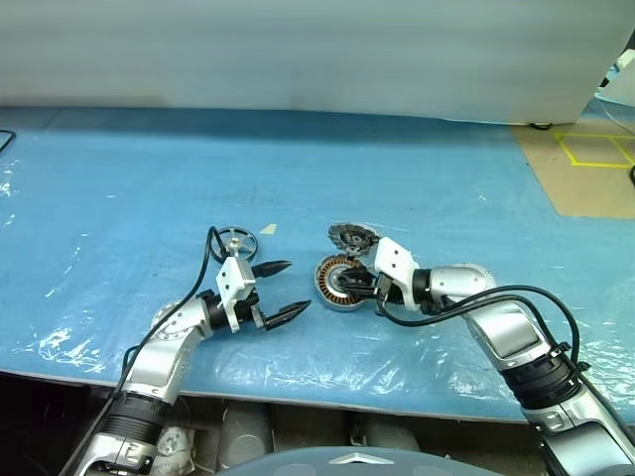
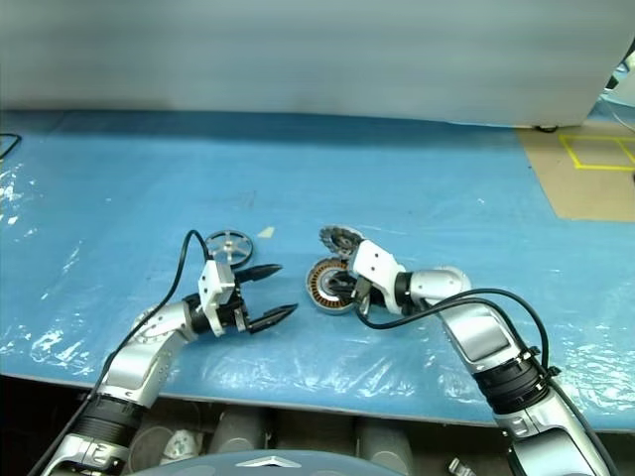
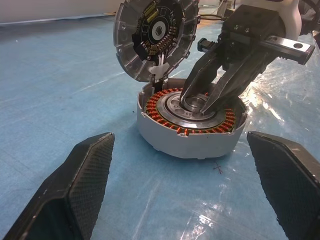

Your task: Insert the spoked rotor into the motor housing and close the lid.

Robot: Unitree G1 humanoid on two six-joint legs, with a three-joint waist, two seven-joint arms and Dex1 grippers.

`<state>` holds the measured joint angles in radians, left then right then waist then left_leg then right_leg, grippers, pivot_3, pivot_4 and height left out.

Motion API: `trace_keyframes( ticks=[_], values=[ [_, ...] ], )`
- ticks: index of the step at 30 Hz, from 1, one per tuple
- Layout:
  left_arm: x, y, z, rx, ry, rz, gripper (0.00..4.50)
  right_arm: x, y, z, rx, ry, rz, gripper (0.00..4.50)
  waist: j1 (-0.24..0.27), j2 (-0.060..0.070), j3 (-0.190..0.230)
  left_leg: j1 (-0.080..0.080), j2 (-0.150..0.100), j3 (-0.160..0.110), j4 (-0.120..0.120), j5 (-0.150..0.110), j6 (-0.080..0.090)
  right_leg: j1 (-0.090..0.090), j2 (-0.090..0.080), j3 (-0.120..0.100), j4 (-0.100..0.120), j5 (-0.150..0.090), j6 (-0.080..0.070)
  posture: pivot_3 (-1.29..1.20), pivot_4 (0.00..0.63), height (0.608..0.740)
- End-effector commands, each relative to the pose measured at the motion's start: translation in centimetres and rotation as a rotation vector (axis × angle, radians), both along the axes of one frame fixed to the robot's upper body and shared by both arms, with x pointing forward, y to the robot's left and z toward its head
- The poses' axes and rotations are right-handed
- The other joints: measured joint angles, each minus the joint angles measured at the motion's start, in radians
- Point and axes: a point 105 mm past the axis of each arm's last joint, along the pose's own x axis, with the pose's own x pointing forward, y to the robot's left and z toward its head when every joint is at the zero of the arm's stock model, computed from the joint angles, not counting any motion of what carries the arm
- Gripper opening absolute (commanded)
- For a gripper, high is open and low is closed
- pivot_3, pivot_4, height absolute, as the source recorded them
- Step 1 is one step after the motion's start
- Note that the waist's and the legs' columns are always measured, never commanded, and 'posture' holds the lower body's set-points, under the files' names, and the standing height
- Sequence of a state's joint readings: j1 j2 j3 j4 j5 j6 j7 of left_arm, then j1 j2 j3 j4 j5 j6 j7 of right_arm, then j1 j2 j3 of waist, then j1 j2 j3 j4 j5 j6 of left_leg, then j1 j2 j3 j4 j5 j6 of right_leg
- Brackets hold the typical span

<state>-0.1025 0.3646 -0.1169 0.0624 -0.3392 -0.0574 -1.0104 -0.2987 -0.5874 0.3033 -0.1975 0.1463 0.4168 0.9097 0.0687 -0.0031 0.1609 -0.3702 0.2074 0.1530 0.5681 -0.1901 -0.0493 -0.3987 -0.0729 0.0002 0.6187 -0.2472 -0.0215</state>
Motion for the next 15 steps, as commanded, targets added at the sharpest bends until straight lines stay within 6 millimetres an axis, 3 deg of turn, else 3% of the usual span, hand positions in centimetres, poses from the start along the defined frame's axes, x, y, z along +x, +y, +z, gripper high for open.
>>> trace_keyframes(
  ticks=[1,15],
  values=[
    [-0.28,-0.47,1.09,-0.008,-0.043,-0.024,4.50,0.50,-0.08,0.65,0.026,-0.018,-0.027,0.59,0.000,0.000,0.000,0.000,0.000,0.000,0.000,0.000,0.000,0.000,0.000,0.000,0.000,0.000,0.000,0.00,0.150,0.740],
    [-0.47,-1.12,1.02,-0.013,-0.035,-0.041,4.50,1.19,-0.77,0.19,0.026,0.000,-0.084,0.59,0.000,0.000,0.000,0.000,0.000,0.000,0.002,0.000,0.000,0.000,0.000,0.000,0.002,0.000,0.000,0.00,0.150,0.740]
  ],
)
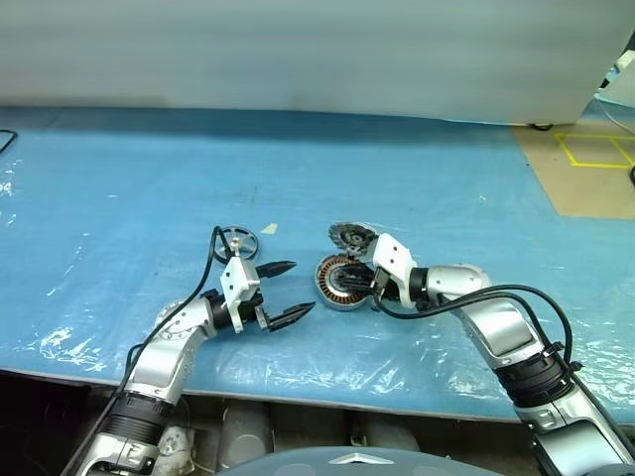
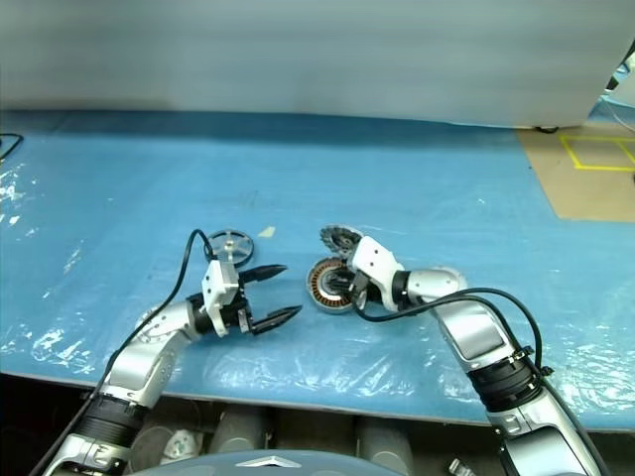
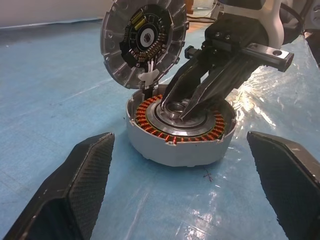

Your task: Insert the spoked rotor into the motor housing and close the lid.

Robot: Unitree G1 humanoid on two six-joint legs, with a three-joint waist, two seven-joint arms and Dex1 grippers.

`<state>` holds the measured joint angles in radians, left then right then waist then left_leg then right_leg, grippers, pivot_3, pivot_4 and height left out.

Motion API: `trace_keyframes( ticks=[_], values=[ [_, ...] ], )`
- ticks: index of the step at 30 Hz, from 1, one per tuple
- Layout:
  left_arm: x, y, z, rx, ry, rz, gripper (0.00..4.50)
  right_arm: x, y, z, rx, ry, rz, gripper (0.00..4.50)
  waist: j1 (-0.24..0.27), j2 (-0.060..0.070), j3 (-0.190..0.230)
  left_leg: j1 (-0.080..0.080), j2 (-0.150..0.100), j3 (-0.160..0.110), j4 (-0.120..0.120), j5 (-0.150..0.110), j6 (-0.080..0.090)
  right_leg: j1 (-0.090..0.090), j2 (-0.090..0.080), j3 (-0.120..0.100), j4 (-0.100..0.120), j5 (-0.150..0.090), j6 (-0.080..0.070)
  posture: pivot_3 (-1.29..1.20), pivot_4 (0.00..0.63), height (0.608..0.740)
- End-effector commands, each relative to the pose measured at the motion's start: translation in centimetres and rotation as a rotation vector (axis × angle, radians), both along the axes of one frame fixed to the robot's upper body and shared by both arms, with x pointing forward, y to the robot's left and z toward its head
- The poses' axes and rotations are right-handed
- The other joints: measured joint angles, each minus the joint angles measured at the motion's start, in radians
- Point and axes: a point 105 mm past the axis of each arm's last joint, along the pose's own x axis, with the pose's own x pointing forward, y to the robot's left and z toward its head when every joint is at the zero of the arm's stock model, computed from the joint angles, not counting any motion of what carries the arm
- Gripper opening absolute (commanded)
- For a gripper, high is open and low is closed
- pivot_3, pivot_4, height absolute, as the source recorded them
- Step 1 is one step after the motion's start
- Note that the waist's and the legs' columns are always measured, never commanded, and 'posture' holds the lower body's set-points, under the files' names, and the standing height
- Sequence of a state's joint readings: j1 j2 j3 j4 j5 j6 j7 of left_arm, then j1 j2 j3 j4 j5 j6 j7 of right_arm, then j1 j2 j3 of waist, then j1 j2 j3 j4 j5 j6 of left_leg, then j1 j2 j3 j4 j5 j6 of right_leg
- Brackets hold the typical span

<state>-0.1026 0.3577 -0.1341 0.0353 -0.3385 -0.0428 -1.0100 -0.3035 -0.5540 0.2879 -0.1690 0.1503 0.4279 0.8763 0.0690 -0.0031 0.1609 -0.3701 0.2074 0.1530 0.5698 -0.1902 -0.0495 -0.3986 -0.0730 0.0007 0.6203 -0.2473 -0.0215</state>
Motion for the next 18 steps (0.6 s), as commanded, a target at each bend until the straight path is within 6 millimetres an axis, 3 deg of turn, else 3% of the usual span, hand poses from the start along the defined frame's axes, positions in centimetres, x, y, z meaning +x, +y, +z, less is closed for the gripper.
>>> trace_keyframes(
  ticks=[1,18],
  values=[
    [-0.18,-0.36,0.70,-0.007,-0.030,-0.015,4.50,0.47,-0.88,0.28,-0.006,-0.003,-0.035,0.59,0.000,0.000,0.000,0.000,0.000,0.000,0.000,0.000,0.000,0.000,0.000,0.000,0.000,0.000,0.000,0.00,0.150,0.740],
    [-0.11,-0.56,0.54,-0.010,-0.026,-0.021,4.50,0.41,-1.83,-0.22,0.005,0.048,-0.083,0.59,0.001,0.000,0.000,0.000,0.000,0.000,0.001,0.000,0.000,0.000,0.000,0.000,0.000,0.000,0.000,0.00,0.150,0.740]
  ],
)
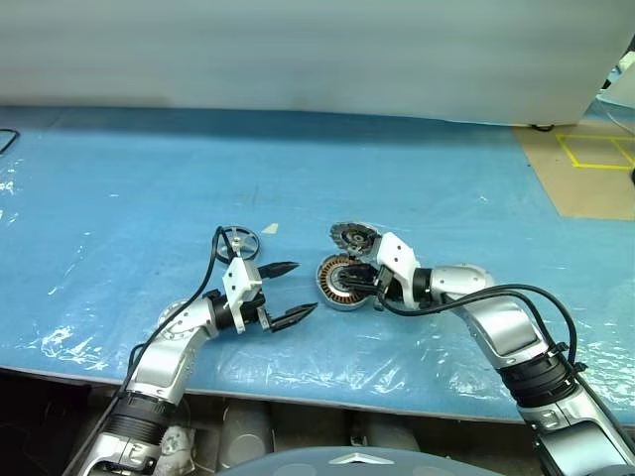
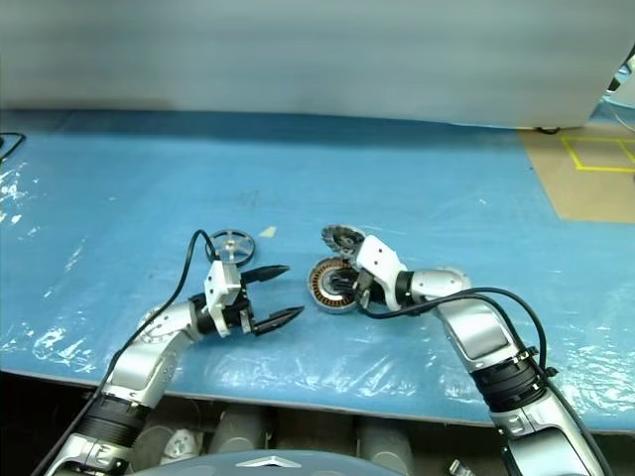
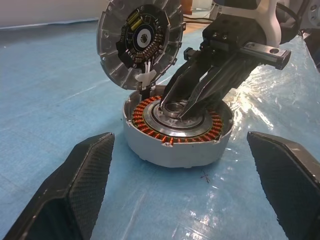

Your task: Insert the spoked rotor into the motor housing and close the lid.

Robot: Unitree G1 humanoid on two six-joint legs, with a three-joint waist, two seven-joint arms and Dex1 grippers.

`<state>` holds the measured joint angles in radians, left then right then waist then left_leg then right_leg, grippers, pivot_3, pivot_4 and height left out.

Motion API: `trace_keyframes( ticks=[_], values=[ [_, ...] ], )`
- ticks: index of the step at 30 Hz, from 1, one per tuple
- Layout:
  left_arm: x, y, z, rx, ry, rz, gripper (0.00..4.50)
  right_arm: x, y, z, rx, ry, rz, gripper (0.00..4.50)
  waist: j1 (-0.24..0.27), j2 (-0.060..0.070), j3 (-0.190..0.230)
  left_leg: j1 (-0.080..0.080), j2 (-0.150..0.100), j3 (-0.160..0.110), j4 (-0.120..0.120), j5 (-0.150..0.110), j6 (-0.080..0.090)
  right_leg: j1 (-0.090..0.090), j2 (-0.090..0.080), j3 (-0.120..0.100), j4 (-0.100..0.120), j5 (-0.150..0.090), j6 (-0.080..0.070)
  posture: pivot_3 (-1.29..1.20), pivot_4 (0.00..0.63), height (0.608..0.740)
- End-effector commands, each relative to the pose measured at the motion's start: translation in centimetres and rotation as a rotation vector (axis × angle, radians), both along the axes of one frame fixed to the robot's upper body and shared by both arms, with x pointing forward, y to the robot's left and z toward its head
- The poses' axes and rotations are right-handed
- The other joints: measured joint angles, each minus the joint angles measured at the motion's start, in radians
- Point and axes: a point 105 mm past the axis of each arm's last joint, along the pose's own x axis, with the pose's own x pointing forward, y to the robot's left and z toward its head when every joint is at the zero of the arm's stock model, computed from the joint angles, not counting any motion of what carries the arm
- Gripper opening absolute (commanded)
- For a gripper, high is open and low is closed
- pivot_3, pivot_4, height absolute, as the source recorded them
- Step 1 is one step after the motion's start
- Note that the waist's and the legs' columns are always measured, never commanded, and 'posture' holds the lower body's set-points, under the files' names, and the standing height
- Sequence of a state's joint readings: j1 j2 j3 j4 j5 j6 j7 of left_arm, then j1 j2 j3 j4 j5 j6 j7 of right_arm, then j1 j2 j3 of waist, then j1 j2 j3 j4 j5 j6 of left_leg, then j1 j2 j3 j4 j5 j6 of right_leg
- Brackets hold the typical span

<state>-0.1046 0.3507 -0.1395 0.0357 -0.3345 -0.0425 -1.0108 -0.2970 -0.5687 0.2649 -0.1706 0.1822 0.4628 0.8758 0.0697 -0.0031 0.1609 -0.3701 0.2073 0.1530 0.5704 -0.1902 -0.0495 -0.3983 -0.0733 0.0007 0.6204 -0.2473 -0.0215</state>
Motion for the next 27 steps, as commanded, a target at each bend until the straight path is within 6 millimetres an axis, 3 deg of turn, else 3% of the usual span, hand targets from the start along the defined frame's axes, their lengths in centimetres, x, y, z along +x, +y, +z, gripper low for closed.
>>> trace_keyframes(
  ticks=[1,7,17,27],
  values=[
    [-0.1,-0.3,0.6,-0.007,-0.027,-0.014,4.50,0.3,-1.1,-0.2,0.001,0.024,-0.058,0.59,0.000,0.000,0.000,0.000,0.000,0.000,0.000,0.000,0.000,0.000,0.000,0.000,0.000,0.000,0.000,0.00,0.150,0.740],
    [-0.1,-0.2,0.6,-0.005,-0.026,-0.013,4.50,0.1,-1.3,-0.5,-0.001,0.038,-0.065,0.59,0.000,0.000,0.000,0.000,0.000,0.000,0.000,0.000,0.000,0.000,0.000,0.000,0.000,0.000,0.000,0.00,0.150,0.740],
    [0.0,-0.3,0.6,0.001,-0.023,-0.016,4.50,-0.5,0.4,-0.2,-0.011,0.009,0.010,0.59,-0.001,0.000,0.000,0.000,0.000,0.000,0.000,0.000,0.000,0.000,0.000,0.000,0.000,0.000,0.000,0.00,0.150,0.740],
    [0.1,-0.3,0.7,0.005,-0.021,-0.014,4.50,-0.8,0.6,-0.6,-0.024,0.012,0.035,0.59,-0.001,0.000,0.000,0.000,0.000,0.000,0.000,0.000,0.000,0.000,0.000,0.000,0.000,0.000,0.000,0.00,0.150,0.740]
  ],
)
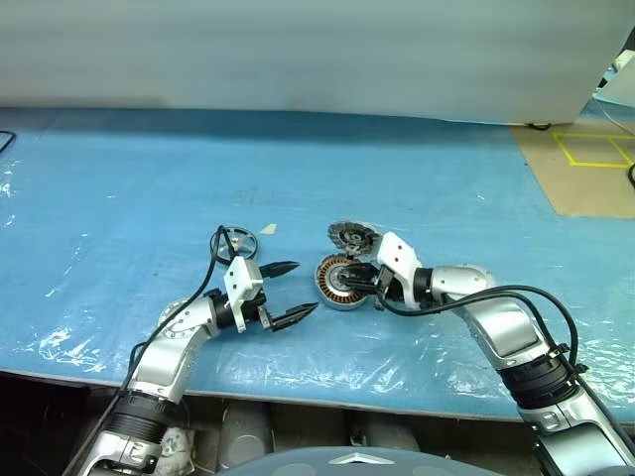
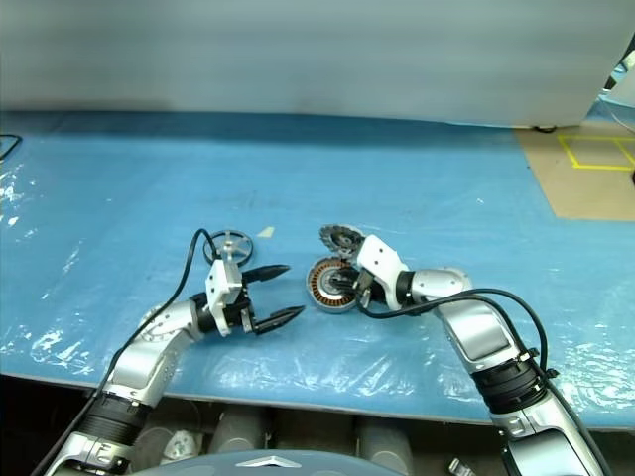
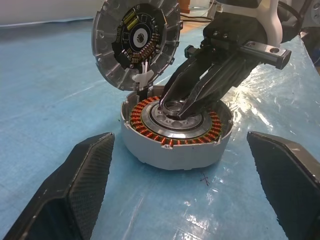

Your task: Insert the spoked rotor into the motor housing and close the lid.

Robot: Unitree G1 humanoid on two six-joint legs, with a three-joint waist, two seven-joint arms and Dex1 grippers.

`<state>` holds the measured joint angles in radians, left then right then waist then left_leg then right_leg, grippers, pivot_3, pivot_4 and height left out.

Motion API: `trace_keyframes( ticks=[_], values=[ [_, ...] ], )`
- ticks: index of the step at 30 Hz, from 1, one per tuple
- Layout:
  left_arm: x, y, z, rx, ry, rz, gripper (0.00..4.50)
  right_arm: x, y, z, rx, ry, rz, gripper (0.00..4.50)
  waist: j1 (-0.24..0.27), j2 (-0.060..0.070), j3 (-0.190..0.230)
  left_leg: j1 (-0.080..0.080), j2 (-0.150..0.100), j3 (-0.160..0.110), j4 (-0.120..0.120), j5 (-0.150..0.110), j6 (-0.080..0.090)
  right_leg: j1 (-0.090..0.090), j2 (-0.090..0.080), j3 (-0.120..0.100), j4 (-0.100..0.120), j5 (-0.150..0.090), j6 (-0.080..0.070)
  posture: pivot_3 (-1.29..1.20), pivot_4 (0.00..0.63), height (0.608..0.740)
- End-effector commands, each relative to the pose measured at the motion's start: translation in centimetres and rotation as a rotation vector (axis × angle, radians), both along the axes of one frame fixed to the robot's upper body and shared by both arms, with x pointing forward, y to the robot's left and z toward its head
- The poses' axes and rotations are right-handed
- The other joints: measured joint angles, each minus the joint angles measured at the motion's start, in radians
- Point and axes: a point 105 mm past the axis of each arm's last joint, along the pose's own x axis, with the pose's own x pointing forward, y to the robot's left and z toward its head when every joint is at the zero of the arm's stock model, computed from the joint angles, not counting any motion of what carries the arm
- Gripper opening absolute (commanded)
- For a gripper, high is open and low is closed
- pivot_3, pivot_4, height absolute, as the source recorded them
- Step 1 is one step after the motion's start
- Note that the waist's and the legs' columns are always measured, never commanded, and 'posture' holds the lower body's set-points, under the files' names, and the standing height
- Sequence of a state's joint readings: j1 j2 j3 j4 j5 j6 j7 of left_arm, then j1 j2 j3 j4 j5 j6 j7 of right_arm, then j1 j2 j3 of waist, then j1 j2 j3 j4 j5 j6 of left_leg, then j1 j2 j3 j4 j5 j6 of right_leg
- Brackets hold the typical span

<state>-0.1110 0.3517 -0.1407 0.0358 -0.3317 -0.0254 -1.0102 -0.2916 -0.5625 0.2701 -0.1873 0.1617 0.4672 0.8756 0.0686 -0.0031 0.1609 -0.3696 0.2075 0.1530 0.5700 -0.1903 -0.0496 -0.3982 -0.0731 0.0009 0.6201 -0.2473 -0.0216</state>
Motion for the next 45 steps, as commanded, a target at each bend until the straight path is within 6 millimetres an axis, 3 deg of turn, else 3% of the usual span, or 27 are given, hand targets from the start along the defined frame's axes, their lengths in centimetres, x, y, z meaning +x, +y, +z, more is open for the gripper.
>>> trace_keyframes(
  ticks=[1,27,33,39,42,45],
  values=[
    [-0.1,-0.3,0.8,-0.002,-0.031,-0.013,4.50,-0.7,0.3,-0.6,-0.013,0.023,0.032,0.59,0.000,0.000,0.000,0.000,0.000,0.000,0.000,0.000,0.000,0.000,0.000,0.000,0.000,0.000,0.000,0.00,0.150,0.740],
    [0.1,-0.3,1.0,0.004,-0.030,-0.017,4.50,-0.9,1.0,-0.6,-0.004,0.026,0.061,0.59,-0.001,0.000,0.000,0.000,0.000,0.000,-0.001,0.000,0.000,0.000,0.000,0.000,-0.001,0.000,0.000,0.00,0.150,0.740],
    [0.2,-0.4,1.0,0.007,-0.028,-0.017,4.50,-0.8,1.2,0.0,0.072,0.034,0.043,2.47,-0.001,0.000,0.000,0.000,0.000,0.000,-0.001,0.000,0.000,0.000,0.000,0.000,-0.001,0.000,0.000,0.00,0.150,0.740],
    [0.2,-0.4,1.0,0.006,-0.023,-0.020,4.50,-0.6,0.8,1.1,0.159,0.042,0.017,2.47,0.000,0.000,0.000,-0.001,0.000,0.000,-0.001,0.000,0.000,-0.001,0.000,0.000,-0.001,0.000,0.000,0.00,0.150,0.740],
    [0.2,-0.5,1.0,0.006,-0.022,-0.022,4.50,-0.5,0.8,1.3,0.171,0.040,0.014,1.87,0.000,0.000,0.000,-0.001,0.000,0.000,-0.001,0.000,0.000,-0.002,0.000,0.000,-0.001,0.000,0.000,0.00,0.150,0.740],
    [0.2,-0.6,1.0,0.004,-0.021,-0.023,4.50,-0.4,0.9,1.2,0.168,0.031,0.006,0.85,0.000,0.000,0.000,-0.001,0.000,0.000,-0.001,0.000,0.000,-0.002,0.000,0.000,-0.001,0.000,0.000,0.00,0.150,0.740]
  ],
)
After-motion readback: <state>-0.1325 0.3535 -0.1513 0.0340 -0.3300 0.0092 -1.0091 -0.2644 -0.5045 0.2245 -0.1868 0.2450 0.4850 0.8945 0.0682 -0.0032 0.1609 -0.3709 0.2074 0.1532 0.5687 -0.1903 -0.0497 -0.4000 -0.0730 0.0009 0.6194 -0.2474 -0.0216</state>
